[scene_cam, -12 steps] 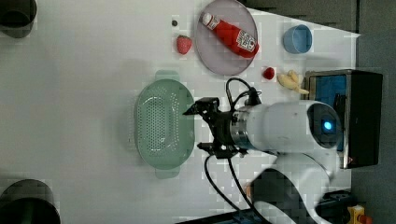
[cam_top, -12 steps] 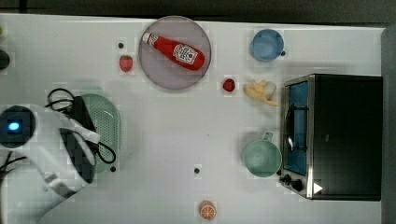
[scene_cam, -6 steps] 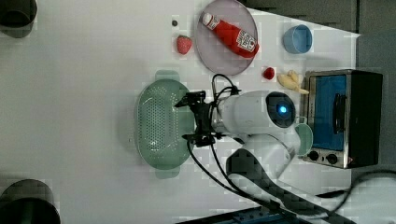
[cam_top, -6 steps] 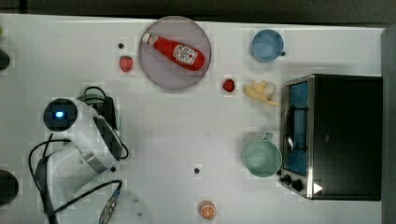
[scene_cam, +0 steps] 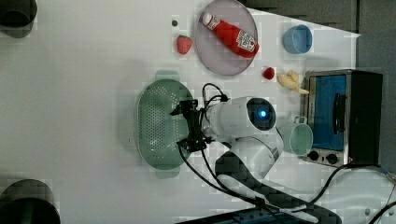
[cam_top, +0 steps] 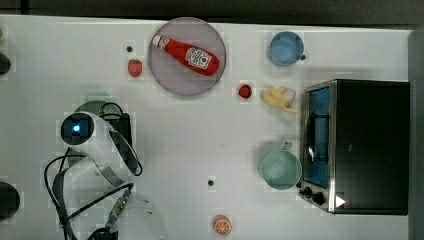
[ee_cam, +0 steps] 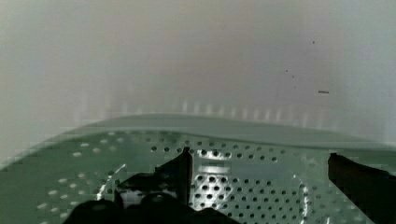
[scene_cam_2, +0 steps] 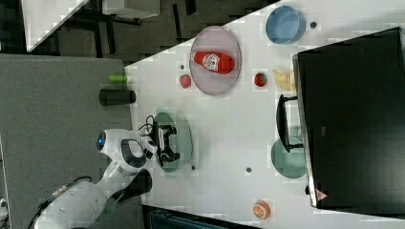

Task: Drag strainer left to right.

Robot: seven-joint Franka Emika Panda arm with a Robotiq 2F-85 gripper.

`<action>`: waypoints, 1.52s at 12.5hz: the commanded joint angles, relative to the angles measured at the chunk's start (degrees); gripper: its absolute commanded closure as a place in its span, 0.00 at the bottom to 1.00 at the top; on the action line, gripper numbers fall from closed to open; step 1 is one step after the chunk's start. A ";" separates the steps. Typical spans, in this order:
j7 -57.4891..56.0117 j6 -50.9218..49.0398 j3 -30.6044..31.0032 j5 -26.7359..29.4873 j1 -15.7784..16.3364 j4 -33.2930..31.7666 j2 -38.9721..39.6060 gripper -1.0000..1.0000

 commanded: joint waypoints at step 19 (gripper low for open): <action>-13.43 5.56 -19.80 0.69 -4.45 -13.26 -10.14 0.00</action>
